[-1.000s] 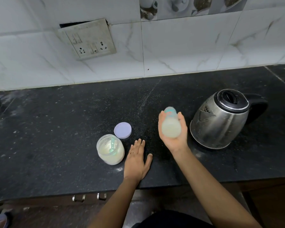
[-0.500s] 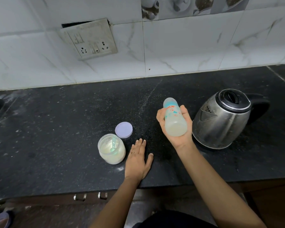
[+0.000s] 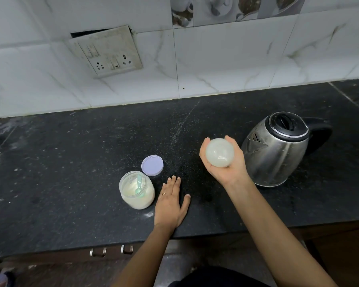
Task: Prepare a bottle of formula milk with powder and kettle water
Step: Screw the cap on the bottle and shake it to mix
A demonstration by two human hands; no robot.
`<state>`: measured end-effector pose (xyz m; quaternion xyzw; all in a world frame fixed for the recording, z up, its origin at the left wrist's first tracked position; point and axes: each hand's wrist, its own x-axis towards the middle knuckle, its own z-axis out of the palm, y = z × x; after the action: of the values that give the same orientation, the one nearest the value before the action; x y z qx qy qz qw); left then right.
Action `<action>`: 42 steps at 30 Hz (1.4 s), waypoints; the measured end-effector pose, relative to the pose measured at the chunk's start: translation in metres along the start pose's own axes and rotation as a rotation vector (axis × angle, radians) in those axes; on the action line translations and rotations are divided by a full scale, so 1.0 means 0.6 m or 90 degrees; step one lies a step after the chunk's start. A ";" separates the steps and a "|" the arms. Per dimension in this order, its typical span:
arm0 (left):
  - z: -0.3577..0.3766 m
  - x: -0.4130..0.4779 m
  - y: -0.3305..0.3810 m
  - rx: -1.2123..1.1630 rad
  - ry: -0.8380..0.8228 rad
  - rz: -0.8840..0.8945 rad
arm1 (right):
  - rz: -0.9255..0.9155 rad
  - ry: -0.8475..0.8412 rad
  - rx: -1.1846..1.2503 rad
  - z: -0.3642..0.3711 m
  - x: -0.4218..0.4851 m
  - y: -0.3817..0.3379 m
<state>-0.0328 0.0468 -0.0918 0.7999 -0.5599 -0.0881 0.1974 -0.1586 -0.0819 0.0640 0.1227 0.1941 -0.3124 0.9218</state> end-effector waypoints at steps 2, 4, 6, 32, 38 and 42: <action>0.000 0.001 0.000 0.000 0.001 0.000 | 0.123 -0.089 -0.053 0.008 -0.007 0.004; 0.001 0.002 0.001 -0.001 -0.001 -0.001 | 0.069 -0.169 -0.103 0.017 -0.011 0.005; 0.000 0.001 0.001 -0.003 0.000 0.000 | 0.043 -0.183 -0.032 0.014 -0.009 0.003; 0.004 0.002 -0.006 -0.007 0.001 0.004 | 0.028 -0.224 -0.019 -0.061 0.024 -0.023; 0.002 0.002 -0.002 -0.008 0.008 0.011 | 0.030 -0.380 -0.216 -0.050 0.015 -0.006; 0.003 0.002 -0.003 -0.011 0.004 0.005 | 0.044 -0.257 -0.079 -0.066 0.034 -0.020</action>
<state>-0.0317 0.0457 -0.0941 0.7962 -0.5617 -0.0900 0.2063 -0.1624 -0.0885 0.0184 0.0073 0.0204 -0.2860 0.9580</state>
